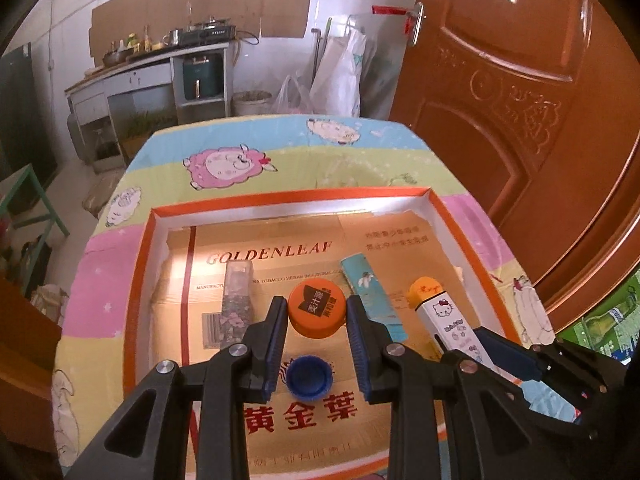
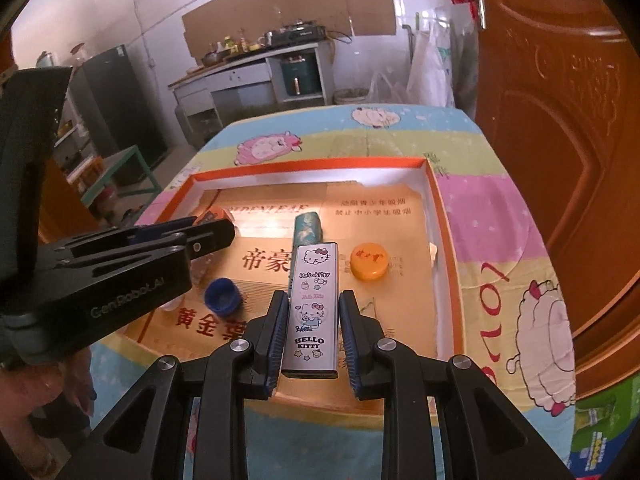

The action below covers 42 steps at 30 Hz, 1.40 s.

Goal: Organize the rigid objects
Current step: 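Carry the Hello Kitty box and orange cap over the cardboard box with both tools, then lower both items into the box and open both tools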

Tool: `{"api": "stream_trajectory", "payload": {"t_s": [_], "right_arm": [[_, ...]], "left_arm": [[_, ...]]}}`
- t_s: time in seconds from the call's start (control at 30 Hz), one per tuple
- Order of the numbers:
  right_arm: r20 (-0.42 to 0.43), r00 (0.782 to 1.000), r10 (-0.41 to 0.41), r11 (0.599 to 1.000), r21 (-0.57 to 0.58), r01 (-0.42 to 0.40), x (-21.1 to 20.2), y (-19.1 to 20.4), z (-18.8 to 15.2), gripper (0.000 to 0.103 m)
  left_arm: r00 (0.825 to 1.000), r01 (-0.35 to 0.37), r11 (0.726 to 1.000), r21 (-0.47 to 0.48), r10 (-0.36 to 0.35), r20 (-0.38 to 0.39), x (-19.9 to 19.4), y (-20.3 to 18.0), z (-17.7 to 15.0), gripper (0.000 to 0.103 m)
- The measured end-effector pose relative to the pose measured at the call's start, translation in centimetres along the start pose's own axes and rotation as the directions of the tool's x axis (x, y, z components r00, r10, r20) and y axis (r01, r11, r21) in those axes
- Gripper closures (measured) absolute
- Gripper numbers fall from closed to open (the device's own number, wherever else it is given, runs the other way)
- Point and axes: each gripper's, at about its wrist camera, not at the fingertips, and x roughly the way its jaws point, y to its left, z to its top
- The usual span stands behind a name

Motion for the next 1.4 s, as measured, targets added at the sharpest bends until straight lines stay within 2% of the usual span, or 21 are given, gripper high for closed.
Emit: {"api": "stream_trajectory", "payload": {"t_s": [0.7,1.4], "right_arm": [[-0.024,1.0,-0.005,1.0,0.023,0.005,2.6,-0.8,-0.1,0.076],[-0.022,0.999,-0.025,1.0,0.006,0.025,2.6,-0.7,-0.1,0.076]], "left_arm": [[0.997,-0.02,1.0,-0.017,0.019,-0.072,4.0,0.3,0.3,0.073],[0.995,-0.029,1.0,0.004,0.03,-0.095,5.3,0.1,-0.2,0.072]]}}
